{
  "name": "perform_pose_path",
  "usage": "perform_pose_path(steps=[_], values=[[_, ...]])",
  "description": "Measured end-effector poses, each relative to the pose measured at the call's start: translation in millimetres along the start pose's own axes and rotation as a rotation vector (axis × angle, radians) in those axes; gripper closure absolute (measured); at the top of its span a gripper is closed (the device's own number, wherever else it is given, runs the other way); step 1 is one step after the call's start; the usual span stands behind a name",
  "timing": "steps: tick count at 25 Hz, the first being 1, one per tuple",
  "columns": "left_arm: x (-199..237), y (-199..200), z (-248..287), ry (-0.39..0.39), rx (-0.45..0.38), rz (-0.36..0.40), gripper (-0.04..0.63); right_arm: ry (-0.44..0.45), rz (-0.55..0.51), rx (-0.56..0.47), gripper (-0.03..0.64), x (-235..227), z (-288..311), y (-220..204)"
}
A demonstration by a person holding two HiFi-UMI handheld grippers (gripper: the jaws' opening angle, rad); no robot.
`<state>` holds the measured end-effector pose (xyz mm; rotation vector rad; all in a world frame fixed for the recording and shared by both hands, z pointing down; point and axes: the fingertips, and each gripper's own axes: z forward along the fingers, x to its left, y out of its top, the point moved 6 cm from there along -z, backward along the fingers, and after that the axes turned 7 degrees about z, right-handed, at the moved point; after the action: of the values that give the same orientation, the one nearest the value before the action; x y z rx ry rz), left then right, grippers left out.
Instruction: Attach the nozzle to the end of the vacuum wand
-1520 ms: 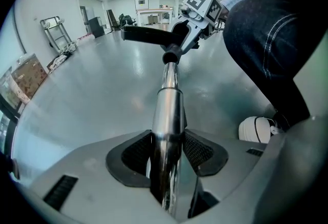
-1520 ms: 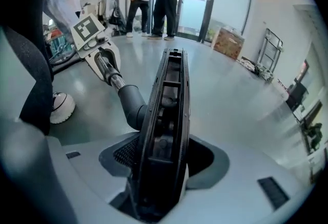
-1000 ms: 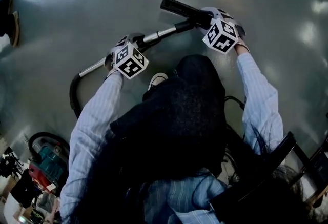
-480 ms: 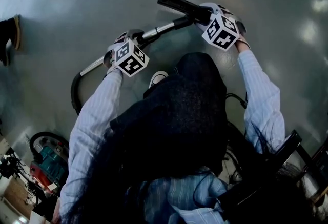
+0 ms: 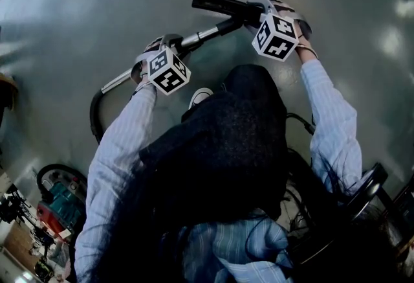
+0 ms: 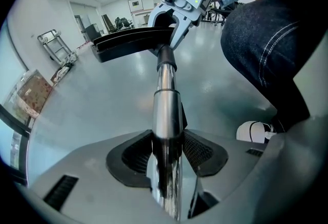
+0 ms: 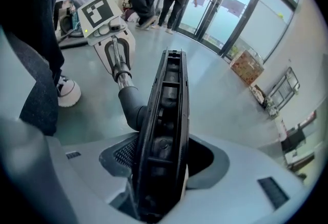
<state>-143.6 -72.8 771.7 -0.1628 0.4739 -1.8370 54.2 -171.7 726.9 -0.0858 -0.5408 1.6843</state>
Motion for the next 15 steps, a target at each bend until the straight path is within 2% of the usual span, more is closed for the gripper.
perform_pose_path(steps=[3,7,15], values=[[-7.1,0.7,5.4,0.007,0.016,0.014,0.408,0.046,0.077,0.019,0.371,7.5,5.0,-6.6],[-2.5,12.8,4.3,0.015,0.024,0.032,0.408,0.027,0.045,0.027,0.371,3.3,-1.3,-1.8],[-4.3,17.2,12.4,0.022,0.051,0.051,0.408,0.006,0.052,0.045,0.371,4.3,8.0,-9.7]])
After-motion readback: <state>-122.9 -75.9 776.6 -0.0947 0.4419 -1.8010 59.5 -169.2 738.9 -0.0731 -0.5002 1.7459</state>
